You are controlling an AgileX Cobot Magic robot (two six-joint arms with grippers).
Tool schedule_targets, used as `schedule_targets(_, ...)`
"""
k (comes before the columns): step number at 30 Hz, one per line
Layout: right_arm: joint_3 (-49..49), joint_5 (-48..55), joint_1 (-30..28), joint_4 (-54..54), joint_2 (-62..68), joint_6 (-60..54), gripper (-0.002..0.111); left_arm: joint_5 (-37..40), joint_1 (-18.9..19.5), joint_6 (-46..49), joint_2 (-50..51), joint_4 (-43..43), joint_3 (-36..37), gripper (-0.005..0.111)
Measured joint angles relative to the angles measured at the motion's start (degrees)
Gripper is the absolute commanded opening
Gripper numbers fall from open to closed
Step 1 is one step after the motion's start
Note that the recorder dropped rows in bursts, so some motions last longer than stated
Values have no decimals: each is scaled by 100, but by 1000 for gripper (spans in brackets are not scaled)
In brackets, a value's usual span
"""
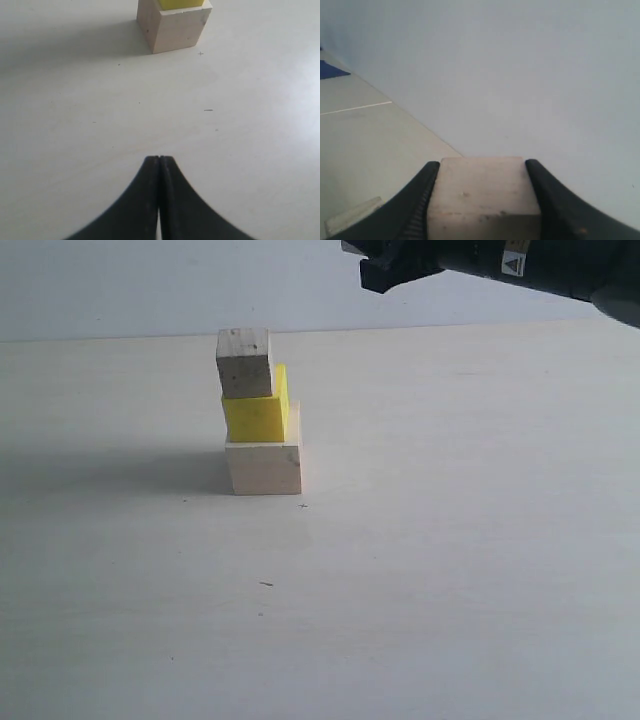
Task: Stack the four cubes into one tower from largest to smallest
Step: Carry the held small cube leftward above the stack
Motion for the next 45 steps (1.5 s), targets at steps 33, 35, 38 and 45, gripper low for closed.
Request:
schedule_targets(33, -3106, -2895, 0, -3119, 2491, 2856, 0, -64, 0, 0, 0, 54, 24, 1)
schedule_targets(35, -3139, -2905, 0, -3080, 2565, 2876, 0, -64, 0, 0, 0, 54, 24, 1)
schedule_targets(38, -3154, -2910, 0, -3054, 2641, 2891, 0, -64, 0, 0, 0, 54, 24, 1)
schedule_targets(45, -3154, -2910, 10, -3045, 2698, 2901, 0, -90, 0, 0, 0, 77, 24, 1)
